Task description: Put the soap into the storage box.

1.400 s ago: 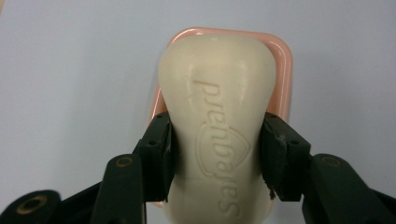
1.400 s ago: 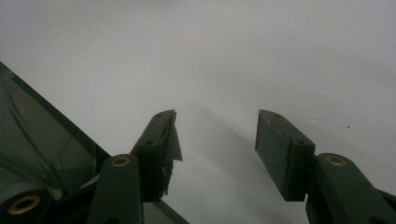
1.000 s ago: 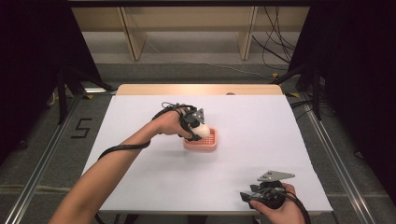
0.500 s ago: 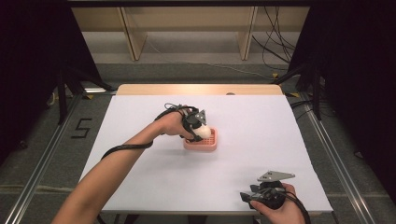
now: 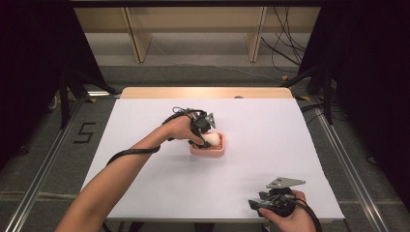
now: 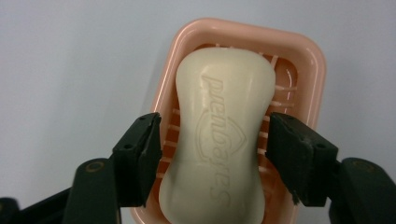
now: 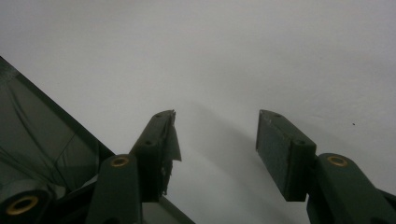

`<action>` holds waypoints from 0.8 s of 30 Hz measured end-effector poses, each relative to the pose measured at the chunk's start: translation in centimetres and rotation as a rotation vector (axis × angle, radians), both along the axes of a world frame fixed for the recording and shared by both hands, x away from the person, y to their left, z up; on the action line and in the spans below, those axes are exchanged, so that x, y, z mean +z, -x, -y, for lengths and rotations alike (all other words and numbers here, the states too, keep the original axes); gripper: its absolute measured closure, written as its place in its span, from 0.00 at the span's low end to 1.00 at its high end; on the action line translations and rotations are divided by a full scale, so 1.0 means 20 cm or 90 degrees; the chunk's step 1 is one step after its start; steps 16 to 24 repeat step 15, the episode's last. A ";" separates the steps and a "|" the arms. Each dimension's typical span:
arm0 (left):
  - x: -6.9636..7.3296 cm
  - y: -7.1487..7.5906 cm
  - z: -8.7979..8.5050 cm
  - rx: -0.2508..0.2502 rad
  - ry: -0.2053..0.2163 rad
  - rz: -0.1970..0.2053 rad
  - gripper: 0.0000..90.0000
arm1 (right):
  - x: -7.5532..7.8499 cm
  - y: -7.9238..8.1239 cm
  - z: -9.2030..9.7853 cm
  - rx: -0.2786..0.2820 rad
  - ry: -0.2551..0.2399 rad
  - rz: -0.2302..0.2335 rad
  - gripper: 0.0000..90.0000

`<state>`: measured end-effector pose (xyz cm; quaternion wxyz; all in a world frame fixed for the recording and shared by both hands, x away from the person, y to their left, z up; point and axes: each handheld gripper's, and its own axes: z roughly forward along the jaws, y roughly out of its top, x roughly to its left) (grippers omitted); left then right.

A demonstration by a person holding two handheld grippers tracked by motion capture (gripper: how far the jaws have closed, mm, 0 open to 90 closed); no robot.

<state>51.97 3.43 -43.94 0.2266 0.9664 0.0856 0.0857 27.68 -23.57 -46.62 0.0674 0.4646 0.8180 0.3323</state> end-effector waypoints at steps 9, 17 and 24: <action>0.07 0.08 -0.11 0.030 0.079 0.007 0.31 | 0.00 0.00 -0.01 -0.005 -0.007 0.011 0.53; 0.08 0.26 -0.34 0.051 0.148 0.023 0.31 | -0.01 -0.01 0.01 0.019 -0.041 0.009 0.52; 0.08 0.26 -0.34 0.051 0.148 0.023 0.31 | -0.01 -0.01 0.01 0.019 -0.041 0.009 0.52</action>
